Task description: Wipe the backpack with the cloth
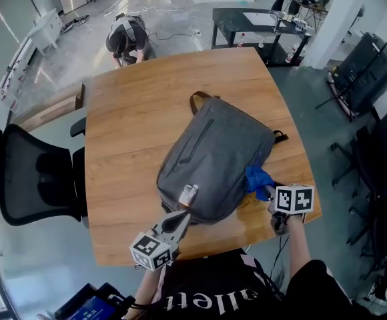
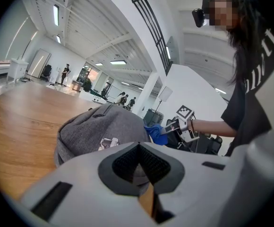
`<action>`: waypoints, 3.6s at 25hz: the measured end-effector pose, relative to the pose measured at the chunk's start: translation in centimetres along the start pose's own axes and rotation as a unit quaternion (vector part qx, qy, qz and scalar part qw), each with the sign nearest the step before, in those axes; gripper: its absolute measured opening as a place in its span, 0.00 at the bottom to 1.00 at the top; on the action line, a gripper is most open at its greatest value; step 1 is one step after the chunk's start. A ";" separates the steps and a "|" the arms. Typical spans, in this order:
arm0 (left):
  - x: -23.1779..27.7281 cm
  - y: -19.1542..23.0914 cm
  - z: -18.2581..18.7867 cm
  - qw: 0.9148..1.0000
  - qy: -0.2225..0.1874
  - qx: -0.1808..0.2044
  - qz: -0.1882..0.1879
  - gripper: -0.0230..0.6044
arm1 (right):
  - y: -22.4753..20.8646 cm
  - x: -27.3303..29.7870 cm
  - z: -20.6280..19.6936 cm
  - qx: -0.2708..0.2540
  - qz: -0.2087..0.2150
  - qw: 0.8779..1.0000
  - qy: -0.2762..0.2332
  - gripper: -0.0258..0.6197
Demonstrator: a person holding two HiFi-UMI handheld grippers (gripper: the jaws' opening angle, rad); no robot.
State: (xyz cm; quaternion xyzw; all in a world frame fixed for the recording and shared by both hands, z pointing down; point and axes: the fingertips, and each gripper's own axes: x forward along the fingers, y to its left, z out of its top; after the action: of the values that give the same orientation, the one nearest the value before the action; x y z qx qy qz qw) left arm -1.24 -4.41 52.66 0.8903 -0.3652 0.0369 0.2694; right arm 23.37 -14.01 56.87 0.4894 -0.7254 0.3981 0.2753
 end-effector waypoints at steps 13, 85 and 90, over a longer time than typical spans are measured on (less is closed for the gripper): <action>-1.7 1.8 0.5 0.999 -0.017 -0.008 0.027 0.03 | 11.5 4.0 16.5 -0.109 0.086 0.987 -0.078 0.16; -0.1 2.0 -0.2 0.994 -0.021 -0.036 0.101 0.03 | 7.9 14.7 28.2 -0.428 0.032 0.903 -0.003 0.16; 1.0 1.6 -0.5 0.996 -0.012 -0.035 0.086 0.03 | 3.4 12.8 25.6 -0.399 0.037 0.916 0.013 0.16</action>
State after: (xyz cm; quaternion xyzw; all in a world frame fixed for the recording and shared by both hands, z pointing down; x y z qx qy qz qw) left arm -1.50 -5.74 54.04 0.8459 -0.4451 0.0368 0.2915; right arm 15.21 -41.27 52.37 0.3064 -0.8380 0.0922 0.4419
